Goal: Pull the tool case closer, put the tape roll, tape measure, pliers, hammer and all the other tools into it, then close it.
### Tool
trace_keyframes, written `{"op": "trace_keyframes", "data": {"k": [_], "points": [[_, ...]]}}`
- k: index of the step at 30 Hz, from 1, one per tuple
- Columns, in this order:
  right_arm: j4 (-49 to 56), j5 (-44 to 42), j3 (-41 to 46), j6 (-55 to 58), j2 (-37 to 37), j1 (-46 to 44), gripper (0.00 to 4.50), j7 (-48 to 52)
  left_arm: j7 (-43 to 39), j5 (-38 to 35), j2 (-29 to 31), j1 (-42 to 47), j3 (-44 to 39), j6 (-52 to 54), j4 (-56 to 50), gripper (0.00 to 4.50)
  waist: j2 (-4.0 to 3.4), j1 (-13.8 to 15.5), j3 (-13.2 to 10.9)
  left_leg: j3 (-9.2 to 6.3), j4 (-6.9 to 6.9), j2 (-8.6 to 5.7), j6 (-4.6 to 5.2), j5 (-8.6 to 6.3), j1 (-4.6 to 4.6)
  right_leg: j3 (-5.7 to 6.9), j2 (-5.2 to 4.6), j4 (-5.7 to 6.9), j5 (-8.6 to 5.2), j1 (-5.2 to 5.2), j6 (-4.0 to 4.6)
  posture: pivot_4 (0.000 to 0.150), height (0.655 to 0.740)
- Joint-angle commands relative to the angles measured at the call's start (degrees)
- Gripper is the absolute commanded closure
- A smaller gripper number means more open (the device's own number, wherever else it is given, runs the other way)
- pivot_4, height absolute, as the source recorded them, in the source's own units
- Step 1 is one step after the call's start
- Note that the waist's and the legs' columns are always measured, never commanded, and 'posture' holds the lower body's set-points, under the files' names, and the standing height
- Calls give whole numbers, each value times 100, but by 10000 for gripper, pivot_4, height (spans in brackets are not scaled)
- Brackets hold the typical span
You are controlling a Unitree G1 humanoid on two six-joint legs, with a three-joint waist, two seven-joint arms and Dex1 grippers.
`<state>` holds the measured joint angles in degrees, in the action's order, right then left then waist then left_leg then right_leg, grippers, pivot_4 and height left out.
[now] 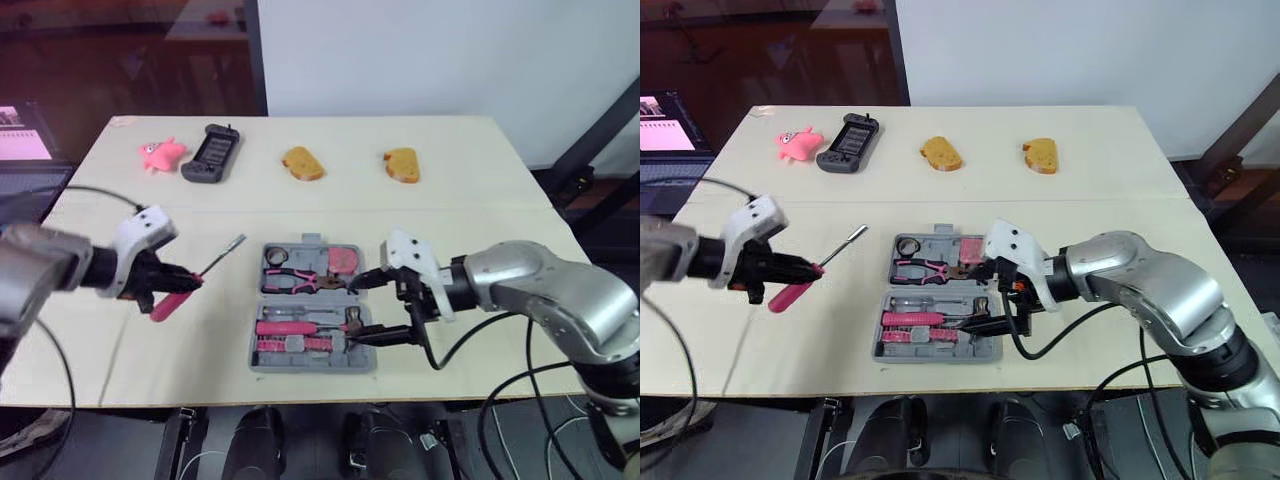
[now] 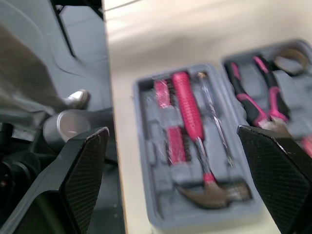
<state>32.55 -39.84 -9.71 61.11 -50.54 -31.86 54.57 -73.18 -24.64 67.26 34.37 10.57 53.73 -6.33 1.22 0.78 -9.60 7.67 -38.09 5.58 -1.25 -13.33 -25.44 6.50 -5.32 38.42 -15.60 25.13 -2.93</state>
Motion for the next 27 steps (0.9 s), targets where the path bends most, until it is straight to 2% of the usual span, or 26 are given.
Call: {"op": "trace_keyframes", "data": {"k": [1,4,7,11,13,16,21,27], "points": [[223,-124,785,-2,-629,319,0,148,-1403,732,-88,1152,1196,-730,239,41394,0,2,0,0,0,0,0,0,-2,0,1,0,0,1,0,1500,7188],[376,-179,1097,2,-894,612,0,90,-1889,1050,-301,1698,1816,-1084,375,41395,0,-1,0,-1,1,2,1,1,-2,-1,8,2,0,3,-1,1500,7188],[525,-282,1313,10,-1029,826,0,56,-1931,1229,-560,1980,2066,-1370,504,41395,2,-17,-1,-3,0,5,1,1,0,-7,15,3,0,4,0,1500,7188],[989,-24,1509,-127,-1140,1281,0,-318,-1925,2170,-807,2173,2726,-2075,446,41395,1,2,-1,-9,-1,7,2,2,0,-11,20,4,-1,3,-1,1500,7188],[1148,9,1541,-25,-1135,1397,0,-574,-1929,2472,-916,2268,2951,-1963,323,41395,2,3,-2,-9,-5,6,2,2,-1,-11,19,3,-1,2,-1,1500,7188],[1381,-175,1615,238,-1086,1461,0,-842,-1932,2224,-966,2444,3423,-1374,-82,41395,5,1,-4,-13,-10,7,2,2,-3,-12,19,4,-1,0,-1,1500,7188],[1652,-690,1617,661,-1092,1367,0,-966,-1931,2332,-1389,2795,4178,14,-624,41395,6,6,-4,-19,-12,6,2,2,-2,-12,19,3,-1,-5,-2,1500,7188],[1803,-1211,1534,812,-1249,1266,0,-796,-1832,2279,-2006,3114,4506,925,-699,41395,7,1,-4,-23,-14,6,3,2,-1,-13,23,5,-1,-6,-2,1500,7188]]}}
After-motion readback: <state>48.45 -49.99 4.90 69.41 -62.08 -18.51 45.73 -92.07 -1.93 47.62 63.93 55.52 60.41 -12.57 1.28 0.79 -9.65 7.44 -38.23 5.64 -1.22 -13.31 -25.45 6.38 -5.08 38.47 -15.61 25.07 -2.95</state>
